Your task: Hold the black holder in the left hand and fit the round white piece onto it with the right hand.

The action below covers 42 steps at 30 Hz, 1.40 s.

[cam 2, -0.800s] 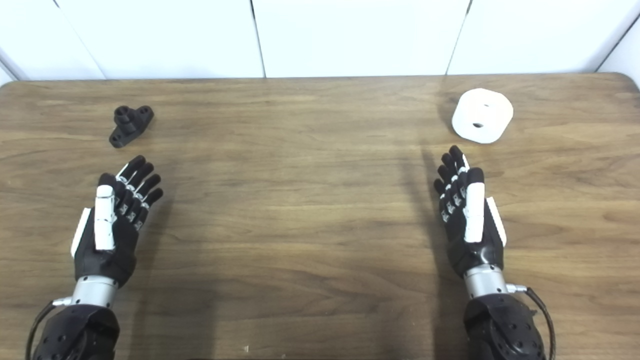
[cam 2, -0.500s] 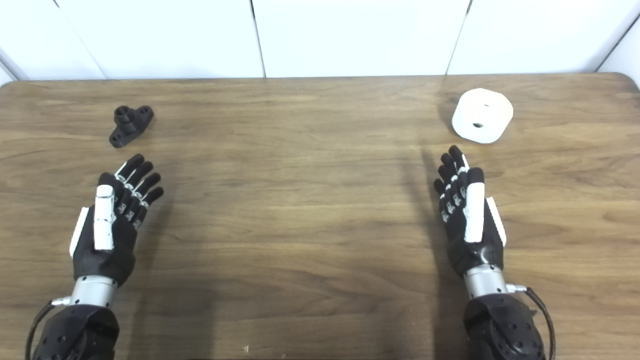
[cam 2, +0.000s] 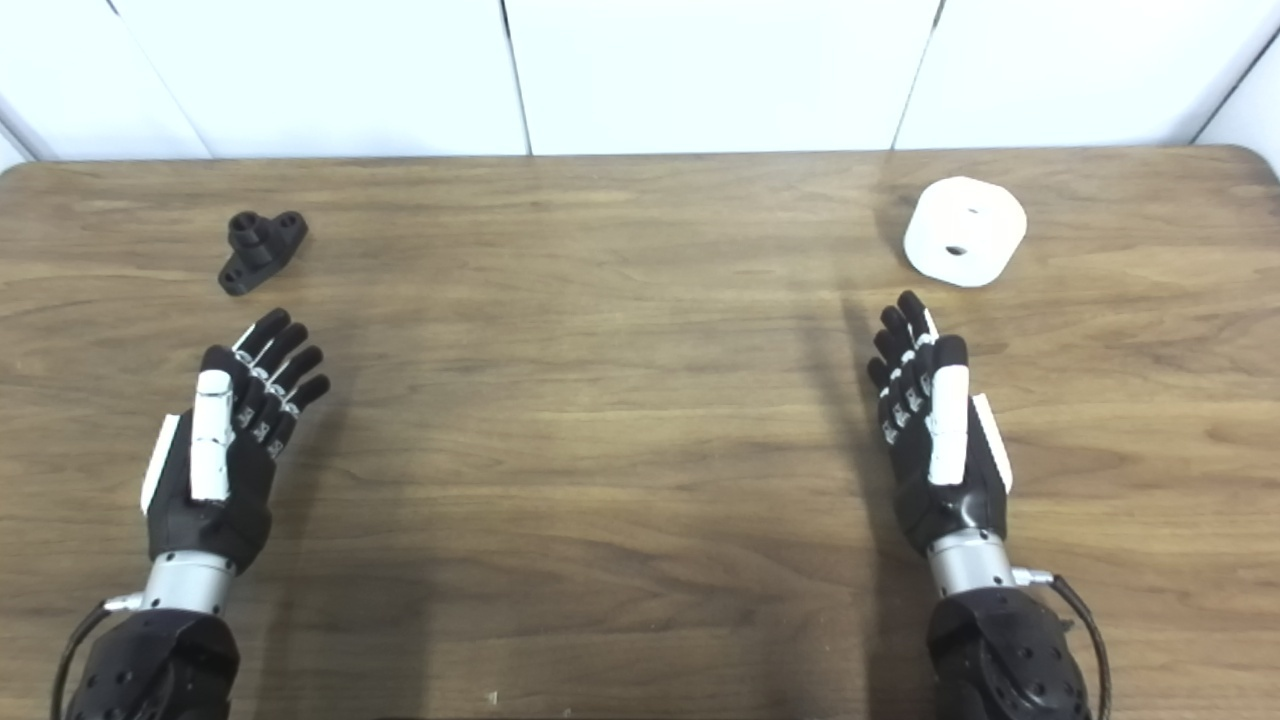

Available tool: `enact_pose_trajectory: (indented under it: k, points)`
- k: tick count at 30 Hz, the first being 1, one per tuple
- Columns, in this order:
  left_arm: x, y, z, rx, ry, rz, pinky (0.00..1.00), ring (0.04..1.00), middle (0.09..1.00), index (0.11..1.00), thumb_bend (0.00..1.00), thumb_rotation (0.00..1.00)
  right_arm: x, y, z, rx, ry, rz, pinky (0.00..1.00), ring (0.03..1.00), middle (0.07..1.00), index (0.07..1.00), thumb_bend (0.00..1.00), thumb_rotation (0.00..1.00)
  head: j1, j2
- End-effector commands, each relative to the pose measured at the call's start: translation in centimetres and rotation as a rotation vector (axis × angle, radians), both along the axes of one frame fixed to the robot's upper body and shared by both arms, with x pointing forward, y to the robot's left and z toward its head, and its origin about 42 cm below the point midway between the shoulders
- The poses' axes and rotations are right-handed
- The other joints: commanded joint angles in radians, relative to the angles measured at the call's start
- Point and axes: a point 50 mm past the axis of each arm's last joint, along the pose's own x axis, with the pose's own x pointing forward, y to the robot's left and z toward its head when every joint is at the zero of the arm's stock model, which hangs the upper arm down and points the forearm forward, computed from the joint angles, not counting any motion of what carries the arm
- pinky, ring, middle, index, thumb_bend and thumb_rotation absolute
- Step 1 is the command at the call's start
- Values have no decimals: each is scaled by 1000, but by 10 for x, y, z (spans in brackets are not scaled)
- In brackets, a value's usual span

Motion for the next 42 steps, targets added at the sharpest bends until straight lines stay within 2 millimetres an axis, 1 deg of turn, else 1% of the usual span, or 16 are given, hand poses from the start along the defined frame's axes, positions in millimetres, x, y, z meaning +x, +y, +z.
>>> enact_pose_trajectory:
  k: [1, 5, 6, 7, 8, 11, 17, 19, 20, 22, 26, 30, 34, 40, 42]
  points:
    - [-10, 4, 1, 26, -7, -2, 865, 890, 906, 891, 522, 879, -8, -3, 0, -3, -20, -4, 1000, 1000, 980, 982, 558, 1000, 7, -5]
    - [-11, 3, 0, 27, -7, -6, 873, 891, 908, 894, 516, 891, -9, -4, 0, -2, -22, -2, 1000, 996, 977, 981, 557, 1000, 18, -11]
    - [-11, 3, 0, 22, -9, -5, 874, 892, 909, 895, 516, 891, -9, -5, -1, -5, -23, 0, 1000, 996, 976, 980, 558, 1000, 30, -23]
    - [-11, 2, -1, 20, -9, -3, 870, 883, 901, 892, 523, 875, -10, -5, -2, -5, -23, -1, 1000, 998, 979, 986, 561, 1000, 37, -29]
    - [-11, 1, -1, 19, -10, -2, 864, 880, 898, 890, 523, 872, -10, -6, -2, -4, -23, -1, 1000, 998, 979, 986, 560, 1000, 37, -29]
    - [-12, -2, -3, 13, -8, 0, 856, 881, 901, 892, 523, 868, -11, -9, -5, -4, -22, 2, 1000, 1000, 982, 991, 557, 1000, 66, -49]
    - [-13, -9, -8, -4, -3, 6, 865, 888, 908, 882, 527, 850, -11, -15, -11, -10, -26, 2, 1000, 991, 977, 996, 540, 1000, 129, -100]
    - [-13, -12, -11, -4, -3, 8, 866, 883, 905, 874, 530, 841, -12, -18, -14, -10, -28, 2, 1000, 991, 977, 997, 538, 1000, 154, -125]
    - [-13, -13, -12, -4, -2, 9, 865, 884, 908, 874, 531, 842, -12, -20, -16, -12, -29, 3, 1000, 990, 975, 997, 541, 1000, 156, -128]
    - [-13, -16, -14, -5, -1, 10, 867, 885, 914, 880, 531, 840, -12, -22, -19, -15, -33, 9, 1000, 995, 978, 1000, 541, 1000, 172, -148]
    - [-13, -20, -18, 4, 9, 10, 859, 880, 915, 887, 524, 850, -12, -27, -25, -16, -36, 16, 1000, 994, 987, 998, 570, 1000, 196, -178]
    - [-13, -25, -22, 14, 17, 11, 871, 880, 908, 877, 526, 858, -11, -32, -31, -4, -38, 23, 1000, 989, 985, 1000, 581, 1000, 227, -208]
    - [-13, -28, -27, 27, 15, 6, 868, 883, 911, 890, 520, 870, -11, -36, -35, -2, -30, 30, 1000, 996, 992, 1000, 587, 1000, 254, -239]
    - [-12, -32, -33, 27, 16, 5, 879, 897, 923, 909, 509, 868, -10, -40, -40, 3, -29, 30, 1000, 1000, 996, 1000, 584, 1000, 252, -265]
    - [-11, -33, -34, 21, 17, 4, 891, 900, 929, 915, 499, 873, -9, -40, -42, 1, -30, 32, 1000, 1000, 1000, 1000, 571, 1000, 250, -266]
